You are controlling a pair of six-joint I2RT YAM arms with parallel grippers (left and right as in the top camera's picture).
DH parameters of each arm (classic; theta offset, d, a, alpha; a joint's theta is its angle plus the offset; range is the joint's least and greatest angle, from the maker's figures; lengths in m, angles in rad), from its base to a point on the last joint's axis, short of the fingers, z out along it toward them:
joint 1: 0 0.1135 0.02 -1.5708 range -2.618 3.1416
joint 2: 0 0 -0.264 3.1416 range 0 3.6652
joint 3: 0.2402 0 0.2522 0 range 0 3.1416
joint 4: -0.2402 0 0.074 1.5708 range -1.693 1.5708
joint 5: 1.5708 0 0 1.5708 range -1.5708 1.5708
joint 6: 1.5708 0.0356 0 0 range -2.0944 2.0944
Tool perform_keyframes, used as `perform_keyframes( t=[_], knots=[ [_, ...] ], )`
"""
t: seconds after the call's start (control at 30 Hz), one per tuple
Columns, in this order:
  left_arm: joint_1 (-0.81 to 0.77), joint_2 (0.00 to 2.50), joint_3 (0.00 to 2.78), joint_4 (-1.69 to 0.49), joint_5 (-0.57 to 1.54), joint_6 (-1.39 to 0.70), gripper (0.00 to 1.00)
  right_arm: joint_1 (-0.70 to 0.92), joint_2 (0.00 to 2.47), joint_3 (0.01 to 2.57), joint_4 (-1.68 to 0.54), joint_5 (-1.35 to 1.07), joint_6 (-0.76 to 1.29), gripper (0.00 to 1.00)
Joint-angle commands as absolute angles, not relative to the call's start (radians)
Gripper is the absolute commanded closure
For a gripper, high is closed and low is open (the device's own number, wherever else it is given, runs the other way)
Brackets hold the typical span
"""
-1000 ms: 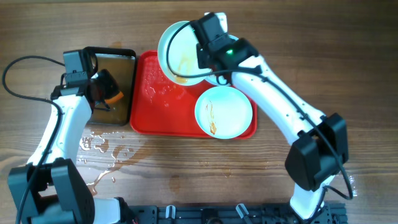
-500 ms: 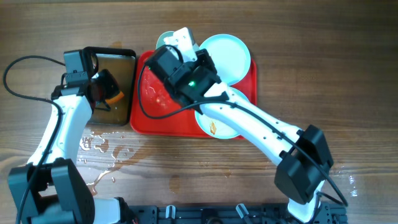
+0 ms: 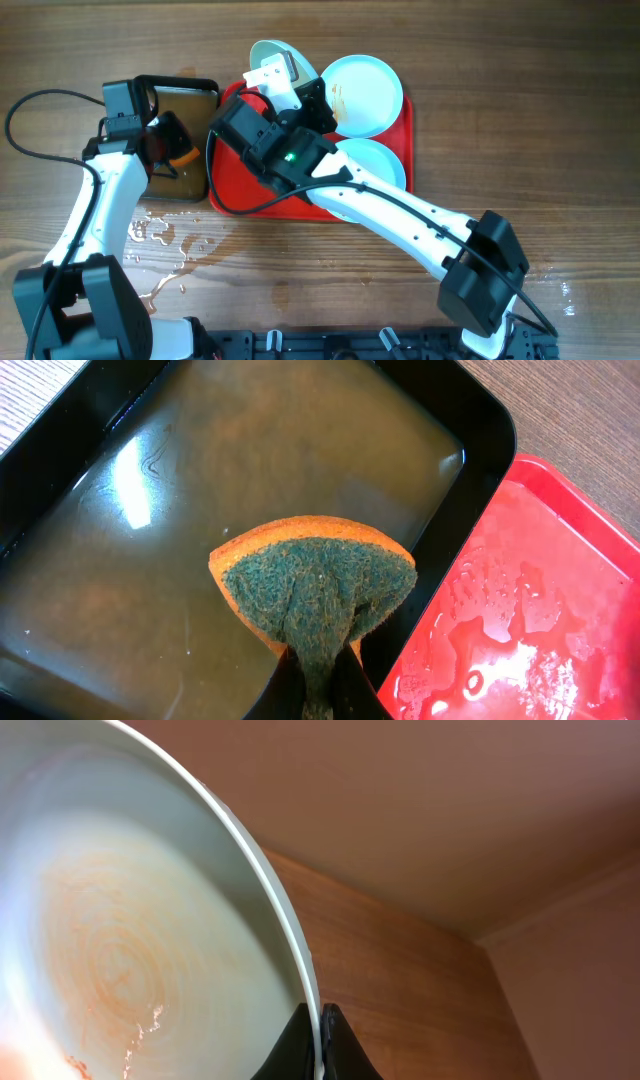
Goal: Clean dirty plates on tray and stack at the side
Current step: 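Lift the cleaned plate with the right gripper and place it right of the tray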
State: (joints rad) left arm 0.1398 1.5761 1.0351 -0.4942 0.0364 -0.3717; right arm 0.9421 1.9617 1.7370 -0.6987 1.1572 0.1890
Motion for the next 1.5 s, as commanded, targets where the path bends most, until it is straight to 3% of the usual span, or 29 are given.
perform_keyframes(
  t=[0.0,0.27,0.4,0.5,0.67,0.83,1.07,1.23,1.33,1.47],
  knots=[
    [0.142,1.557,1.032,-0.491,0.053,-0.377,0.96,0.934,1.96,1.74,-0.697,1.119,0.219,0.96],
    [0.142,1.557,1.032,-0.5,0.064,-0.377,0.96,0.756,1.862,1.74,-0.784,0.388,0.214,0.96],
    [0.142,1.557,1.032,-0.5,0.064,-0.377,0.96,0.435,1.786,1.74,-0.859,-0.029,0.239,0.96],
    [0.142,1.557,1.032,-0.5,0.064,-0.377,0.96,0.227,1.782,1.74,-0.934,-0.182,0.239,0.96],
    [0.142,1.557,1.032,-0.499,0.063,-0.377,0.96,-0.061,1.792,1.685,-1.045,-0.21,0.265,0.95],
    [0.142,1.557,1.032,-0.499,0.063,-0.377,0.96,-0.279,1.792,1.472,-0.984,-0.21,0.291,0.96],
    [0.142,1.557,1.032,-0.499,0.063,-0.377,0.96,-0.384,1.792,1.204,-0.795,-0.116,0.369,0.96],
    [0.142,1.557,1.032,-0.499,0.063,-0.377,0.96,-0.429,1.792,1.171,-0.737,-0.102,0.368,0.95],
    [0.142,1.558,1.032,-0.499,0.063,-0.377,0.96,-0.432,1.792,1.174,-0.722,-0.136,0.357,0.62],
    [0.142,1.558,1.032,-0.499,0.064,-0.377,0.96,-0.422,1.789,1.225,-0.787,-0.39,0.209,0.45]
  ],
)
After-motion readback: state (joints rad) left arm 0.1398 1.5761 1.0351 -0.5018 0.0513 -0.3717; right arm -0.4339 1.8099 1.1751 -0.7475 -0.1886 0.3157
